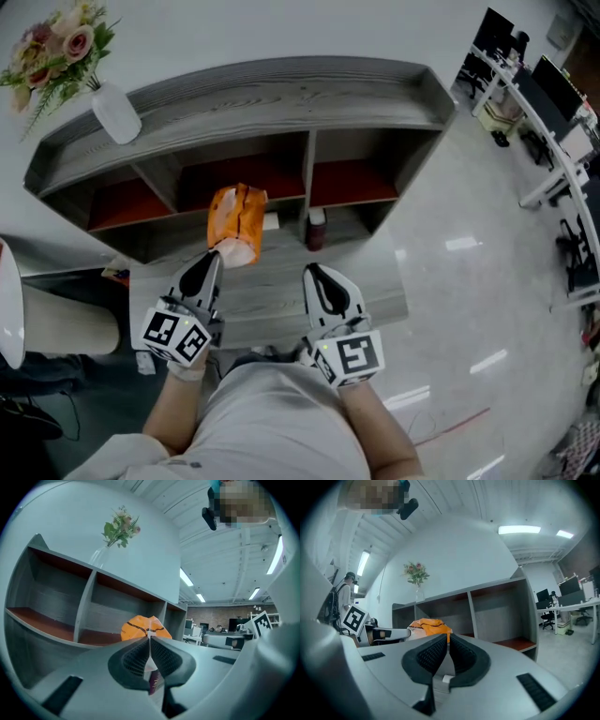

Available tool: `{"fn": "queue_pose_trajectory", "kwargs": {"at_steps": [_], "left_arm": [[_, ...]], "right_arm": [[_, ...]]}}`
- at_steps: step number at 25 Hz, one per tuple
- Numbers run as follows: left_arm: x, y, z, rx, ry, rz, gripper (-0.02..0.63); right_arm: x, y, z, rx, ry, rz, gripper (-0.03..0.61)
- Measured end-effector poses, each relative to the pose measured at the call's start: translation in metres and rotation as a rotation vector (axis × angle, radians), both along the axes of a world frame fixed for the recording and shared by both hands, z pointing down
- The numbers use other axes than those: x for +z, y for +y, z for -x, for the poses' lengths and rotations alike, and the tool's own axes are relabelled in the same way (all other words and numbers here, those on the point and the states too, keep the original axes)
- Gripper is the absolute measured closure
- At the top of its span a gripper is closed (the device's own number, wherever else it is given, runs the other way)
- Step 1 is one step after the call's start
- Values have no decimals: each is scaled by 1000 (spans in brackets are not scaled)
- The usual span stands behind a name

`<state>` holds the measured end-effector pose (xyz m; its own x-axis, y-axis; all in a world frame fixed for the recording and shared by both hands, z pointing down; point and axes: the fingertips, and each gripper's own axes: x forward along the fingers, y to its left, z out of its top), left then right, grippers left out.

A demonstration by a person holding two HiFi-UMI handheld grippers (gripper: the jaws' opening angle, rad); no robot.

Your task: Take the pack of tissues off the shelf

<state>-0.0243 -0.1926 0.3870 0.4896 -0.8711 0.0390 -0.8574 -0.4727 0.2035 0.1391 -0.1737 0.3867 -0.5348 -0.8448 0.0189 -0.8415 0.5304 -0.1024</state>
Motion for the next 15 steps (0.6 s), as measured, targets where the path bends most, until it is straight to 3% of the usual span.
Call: {"fn": "queue_pose_trajectory", "kwargs": {"at_steps": [15], "left_arm": [[-1,-16,-43,134,0,0,588]], "right_arm": [[0,-8,-27,99,36,-8,554]]}}
